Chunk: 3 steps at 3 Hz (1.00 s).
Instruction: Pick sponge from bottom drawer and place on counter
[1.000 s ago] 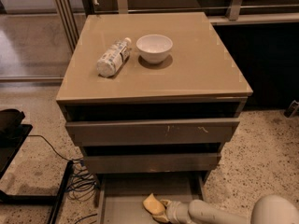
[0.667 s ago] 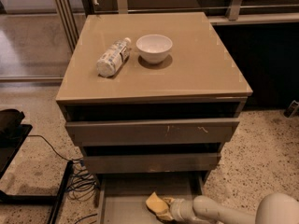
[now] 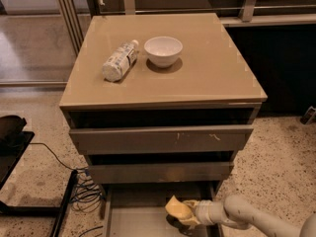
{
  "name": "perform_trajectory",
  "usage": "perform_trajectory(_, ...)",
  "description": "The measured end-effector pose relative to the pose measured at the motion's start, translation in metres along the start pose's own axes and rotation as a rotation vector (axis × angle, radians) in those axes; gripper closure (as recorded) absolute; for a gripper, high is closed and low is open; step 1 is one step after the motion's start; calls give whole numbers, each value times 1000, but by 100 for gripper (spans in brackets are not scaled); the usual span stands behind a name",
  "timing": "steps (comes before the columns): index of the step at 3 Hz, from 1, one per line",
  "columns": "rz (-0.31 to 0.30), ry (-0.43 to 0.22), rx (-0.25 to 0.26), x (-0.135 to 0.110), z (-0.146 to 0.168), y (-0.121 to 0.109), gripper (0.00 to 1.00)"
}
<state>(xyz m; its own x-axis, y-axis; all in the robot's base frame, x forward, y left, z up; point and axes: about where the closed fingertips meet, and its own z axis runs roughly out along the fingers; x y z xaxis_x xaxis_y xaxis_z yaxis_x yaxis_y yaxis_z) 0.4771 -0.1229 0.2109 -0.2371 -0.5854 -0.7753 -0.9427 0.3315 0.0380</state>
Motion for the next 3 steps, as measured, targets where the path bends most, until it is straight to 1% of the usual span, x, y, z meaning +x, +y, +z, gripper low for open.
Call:
perform_trajectory(1, -72, -19, -29, -28, -44, -1, 100)
perform_trajectory(2, -172, -26, 0, -71, -96, -2, 100)
perform_trajectory(3, -291, -14, 57, -126, -152, 3, 100)
